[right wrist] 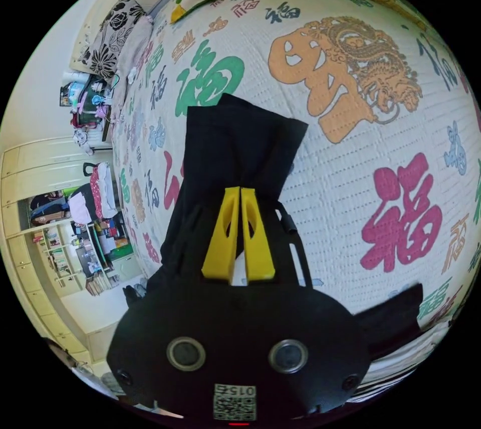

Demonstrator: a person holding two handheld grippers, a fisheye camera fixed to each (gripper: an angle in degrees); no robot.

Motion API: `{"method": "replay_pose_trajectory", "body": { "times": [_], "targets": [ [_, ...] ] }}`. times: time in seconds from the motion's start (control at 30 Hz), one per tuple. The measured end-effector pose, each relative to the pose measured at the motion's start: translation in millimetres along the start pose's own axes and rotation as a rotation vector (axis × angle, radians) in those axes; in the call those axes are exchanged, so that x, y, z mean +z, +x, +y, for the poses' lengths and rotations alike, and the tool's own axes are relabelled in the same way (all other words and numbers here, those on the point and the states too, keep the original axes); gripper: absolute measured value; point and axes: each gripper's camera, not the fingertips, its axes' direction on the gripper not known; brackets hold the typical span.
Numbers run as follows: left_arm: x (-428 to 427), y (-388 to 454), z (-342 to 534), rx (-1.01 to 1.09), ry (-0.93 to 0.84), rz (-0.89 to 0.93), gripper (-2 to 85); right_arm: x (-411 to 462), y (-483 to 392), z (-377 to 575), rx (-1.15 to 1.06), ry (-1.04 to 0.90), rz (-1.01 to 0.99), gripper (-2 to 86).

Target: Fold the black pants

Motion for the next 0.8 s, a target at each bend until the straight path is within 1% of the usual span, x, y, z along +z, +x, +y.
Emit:
{"method": "replay_pose_trajectory", "body": {
  "times": [0.07,0.13,0.27,0.37,0.43,0.5,0.53,0.57,0.6,0.63,0.67,0.73,0.8],
  "targets": [
    [-1.4,-0.8,8.5,0.007,-0.012,-0.001,-0.8,-2.7,8.7,7.1,-0.003,0.015,0.024,-0.3],
    [-3.4,-2.3,16.1,0.012,-0.011,0.000,-0.8,-12.9,23.0,15.0,0.007,0.035,0.006,-0.4],
    [-8.5,-10.1,36.3,0.004,-0.003,0.050,-0.7,-35.9,63.4,36.9,0.055,0.037,0.000,-0.5],
    [-11.4,-14.2,51.4,0.008,-0.014,0.074,-0.5,-36.2,87.6,52.2,0.103,0.021,-0.072,-0.4],
    [-14.3,-16.0,60.1,0.029,-0.035,0.086,-0.3,-33.6,96.1,58.3,0.106,0.014,-0.083,-0.1],
    [-22.0,-17.4,69.5,0.079,-0.050,0.155,0.0,-34.7,99.6,60.9,0.088,0.020,0.006,0.8],
    [-32.9,-19.4,77.2,0.118,-0.027,0.228,0.4,-37.3,101.9,59.5,0.086,0.021,0.062,6.4],
    [-49.1,-24.4,86.6,0.136,0.031,0.270,1.0,-40.2,102.6,55.6,0.067,0.023,0.074,10.2],
    [-58.2,-28.3,91.7,0.140,0.067,0.277,1.3,-40.9,102.2,52.7,0.061,0.019,0.074,11.1],
    [-75.9,-40.1,101.8,0.113,0.136,0.258,2.1,-40.4,99.5,46.2,0.045,0.005,0.067,12.3],
    [-90.9,-56.7,110.9,0.043,0.197,0.211,3.0,-37.4,94.2,39.6,0.023,-0.004,0.062,12.9],
    [-104.9,-84.4,120.9,-0.060,0.258,0.129,4.5,-27.6,83.3,29.3,-0.015,-0.007,0.069,13.3],
    [-104.6,-109.3,123.5,-0.129,0.239,0.075,5.0,-10.0,74.8,19.8,-0.026,-0.038,0.106,12.9]
  ]
}}
